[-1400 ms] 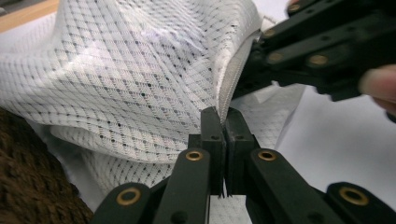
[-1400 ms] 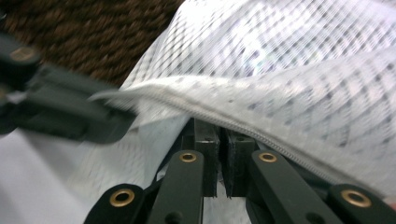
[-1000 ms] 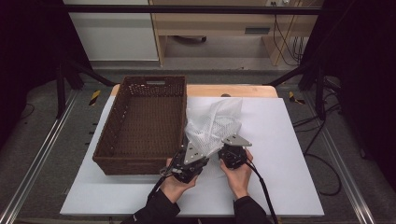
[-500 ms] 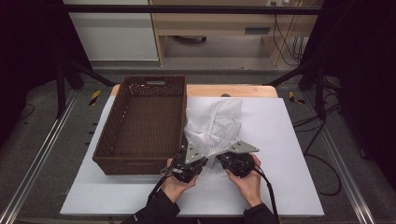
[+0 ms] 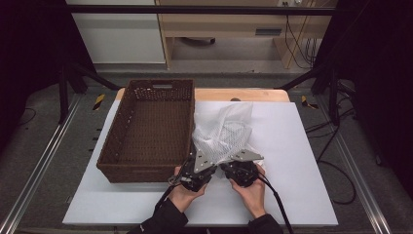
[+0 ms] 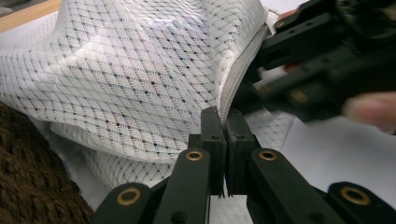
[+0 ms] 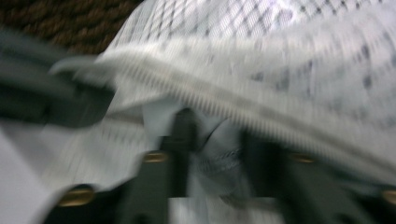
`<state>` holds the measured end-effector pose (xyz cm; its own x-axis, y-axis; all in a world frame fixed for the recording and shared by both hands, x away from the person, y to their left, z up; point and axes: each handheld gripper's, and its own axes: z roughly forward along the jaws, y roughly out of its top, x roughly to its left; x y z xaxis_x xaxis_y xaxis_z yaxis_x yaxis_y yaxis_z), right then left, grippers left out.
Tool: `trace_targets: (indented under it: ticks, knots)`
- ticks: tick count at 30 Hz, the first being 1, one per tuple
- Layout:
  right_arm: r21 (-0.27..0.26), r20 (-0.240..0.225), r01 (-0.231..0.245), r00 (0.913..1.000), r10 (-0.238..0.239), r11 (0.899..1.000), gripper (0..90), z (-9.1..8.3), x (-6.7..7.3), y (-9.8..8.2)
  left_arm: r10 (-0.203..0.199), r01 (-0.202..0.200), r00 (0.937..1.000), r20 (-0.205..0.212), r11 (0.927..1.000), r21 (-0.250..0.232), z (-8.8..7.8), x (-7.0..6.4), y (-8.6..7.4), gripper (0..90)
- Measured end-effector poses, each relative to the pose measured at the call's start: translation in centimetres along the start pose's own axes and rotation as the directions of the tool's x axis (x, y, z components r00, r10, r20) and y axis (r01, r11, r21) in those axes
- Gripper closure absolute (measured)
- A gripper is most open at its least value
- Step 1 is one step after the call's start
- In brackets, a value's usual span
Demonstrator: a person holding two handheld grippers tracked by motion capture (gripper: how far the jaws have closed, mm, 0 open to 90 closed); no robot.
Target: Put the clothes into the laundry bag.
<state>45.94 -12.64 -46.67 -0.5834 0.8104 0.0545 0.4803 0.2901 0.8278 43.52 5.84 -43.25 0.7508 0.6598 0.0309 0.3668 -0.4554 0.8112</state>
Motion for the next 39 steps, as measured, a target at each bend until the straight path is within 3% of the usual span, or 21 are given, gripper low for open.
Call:
trace_targets:
  ticks: [3,7,10,15,19,24,29,31,34,37,39]
  knots:
    - [-0.037,0.015,-0.039,0.9991,0.039,0.999,85.3,0.5,-0.3,1.1,-0.003,0.003,1.0,0.003,1.0,-0.005,-0.2,0.1,0.1,88.3]
    - [-0.04,0.096,-0.028,0.9949,0.032,0.999,86.0,2.0,-0.6,1.9,0.002,-0.002,1.0,0.004,0.9998,-0.022,-0.7,-0.2,0.3,88.6]
    - [-0.049,0.12,-0.046,0.9914,0.052,0.998,86.1,3.0,-1.1,1.8,0.011,-0.01,0.9999,0.01,0.9996,-0.028,-0.9,-0.4,0.5,88.6]
    - [-0.061,0.239,-0.004,0.9708,0.018,0.998,85.9,3.7,-1.5,1.6,0.007,-0.006,0.9997,0.024,0.9998,-0.021,-0.7,-0.4,0.4,88.6]
    - [-0.049,0.211,-0.012,0.9773,0.022,0.999,83.0,3.3,-1.5,1.6,0.005,-0.005,0.9997,0.024,1.0,0.0,-0.3,-0.3,0.1,88.3]
    - [-0.007,0.101,0.021,0.9947,-0.021,1.0,66.2,0.3,-1.4,1.7,-0.002,0.001,0.9998,0.022,1.0,0.008,0.1,-0.1,-0.1,88.2]
    - [0.012,0.02,0.028,0.9994,-0.028,1.0,59.1,-3.1,-1.1,0.3,0.008,-0.009,0.9999,0.013,0.9998,0.018,0.3,-0.3,-0.1,88.1]
    - [0.023,0.008,0.03,0.9995,-0.03,0.999,58.6,-3.9,-1.0,-0.5,0.012,-0.012,0.9998,0.013,0.9997,0.02,0.4,-0.4,-0.2,88.1]
    - [0.074,-0.014,0.01,0.9999,-0.009,0.997,58.0,-3.5,-0.9,-1.6,0.004,-0.004,0.9999,0.016,0.9997,0.022,0.6,-0.3,-0.3,88.1]
    - [0.141,0.006,0.023,0.9997,-0.024,0.99,61.5,-1.9,-0.6,-2.6,0.007,-0.008,0.9999,0.012,0.9996,0.027,0.7,-0.3,-0.4,88.0]
    - [0.127,0.032,0.028,0.999,-0.032,0.992,70.3,-1.3,-0.6,-3.1,0.01,-0.01,0.9999,0.011,0.9997,0.023,0.6,-0.3,-0.4,88.0]
